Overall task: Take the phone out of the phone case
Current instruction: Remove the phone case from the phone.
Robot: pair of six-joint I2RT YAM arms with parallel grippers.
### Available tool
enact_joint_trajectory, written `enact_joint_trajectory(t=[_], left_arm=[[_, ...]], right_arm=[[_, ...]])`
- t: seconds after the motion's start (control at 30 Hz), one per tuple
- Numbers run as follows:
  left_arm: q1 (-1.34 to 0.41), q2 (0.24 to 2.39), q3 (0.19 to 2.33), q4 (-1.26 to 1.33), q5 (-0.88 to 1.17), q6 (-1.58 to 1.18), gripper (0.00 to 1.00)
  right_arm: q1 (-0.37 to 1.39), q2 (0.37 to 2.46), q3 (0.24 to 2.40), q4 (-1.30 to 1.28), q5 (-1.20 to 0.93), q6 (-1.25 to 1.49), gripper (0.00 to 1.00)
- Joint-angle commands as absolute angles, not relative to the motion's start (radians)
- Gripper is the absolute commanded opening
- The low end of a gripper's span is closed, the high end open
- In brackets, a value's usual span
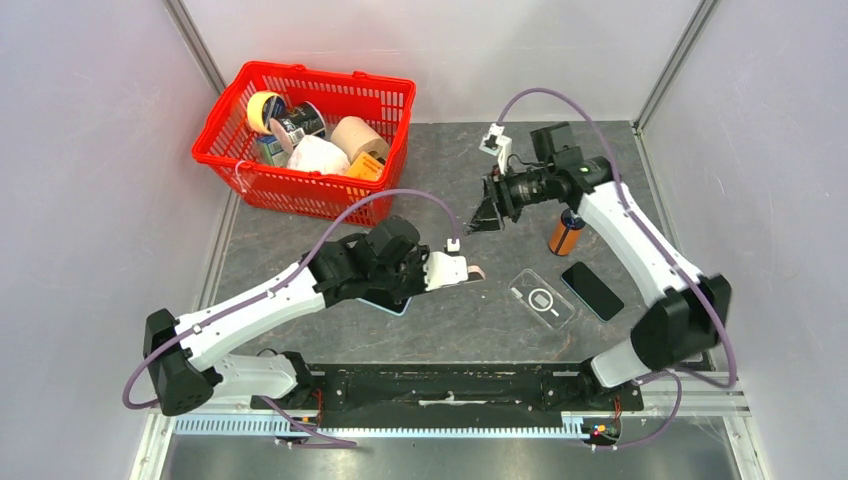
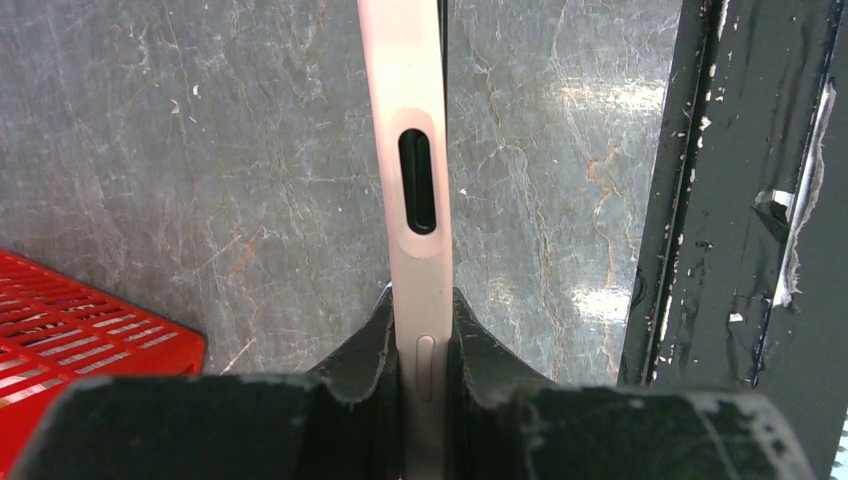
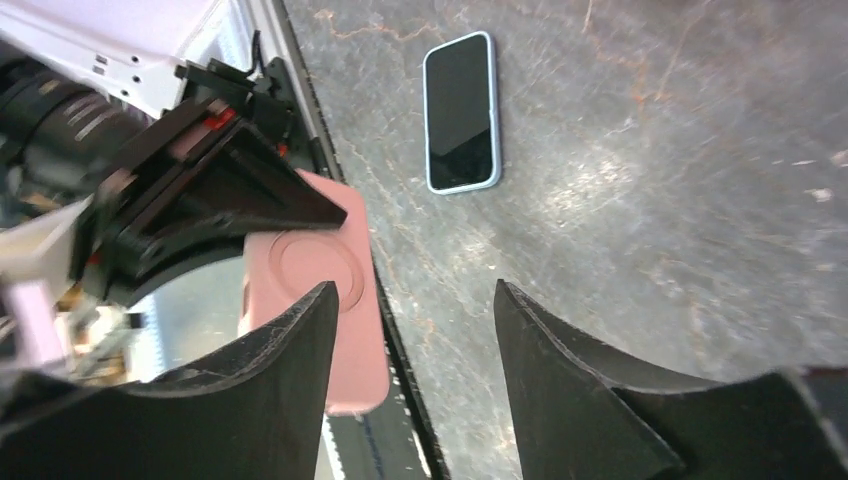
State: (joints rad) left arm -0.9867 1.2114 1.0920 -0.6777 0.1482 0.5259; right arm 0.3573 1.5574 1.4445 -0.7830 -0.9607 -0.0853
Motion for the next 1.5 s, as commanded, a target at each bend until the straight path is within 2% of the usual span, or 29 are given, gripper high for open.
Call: enact_joint_trajectory(t=[0.0,0.17,0.27,0.37,0.53,0.83,1.0,1.1,1.2,1.33,1.47], left_arm=[[-0.937,1.159,1.088,-0.602,0.246,0.544,0.02],[-0.83,1.136,1.113,-0.659,0.398,0.525,0.02],[-0.747,1.129,1.163,-0.714,0.534,0.518,0.02],[-0.692,1.132,1.222,-0.772,0.667,0.518,0.02],[-0.68,1.139,1.265,-0.782,0.769,0.47,0.02],[-0.678,1.14,1.248,-0.715,0.803,0.402,0.02],[-0.678,1.156,1.243,-0.691,0.82,0.383,0.02],[-0.678,1.165,1.235,-0.679,0.825,0.377,0.02],[-0.678,1.171,1.23,-0.668,0.828,0.371,0.02],[-0.678,1.175,1.218,-0.64,0.844,0.351,0.02],[-0.678,1.166,1.196,-0.611,0.871,0.363,0.02]], right_arm=[[0.359,1.353,1.457,-0.827,-0.833,-0.22,0.69],[0.359,1.212,1.42,-0.883,-0.789,-0.299,0.88],[0.36,1.177,1.416,-0.964,-0.837,-0.375,0.96],[0.377,1.18,1.409,-1.006,-0.868,-0.411,0.96],[0.423,1.207,1.395,-0.987,-0.862,-0.422,0.92],[0.494,1.3,1.449,-0.999,-0.885,-0.439,0.84],[0.515,1.323,1.463,-1.01,-0.897,-0.45,0.77],[0.521,1.327,1.463,-1.013,-0.902,-0.456,0.68],[0.526,1.328,1.46,-1.016,-0.909,-0.463,0.54],[0.528,1.329,1.461,-1.04,-0.933,-0.494,0.29],[0.529,1.328,1.475,-1.085,-0.96,-0.55,0.18]])
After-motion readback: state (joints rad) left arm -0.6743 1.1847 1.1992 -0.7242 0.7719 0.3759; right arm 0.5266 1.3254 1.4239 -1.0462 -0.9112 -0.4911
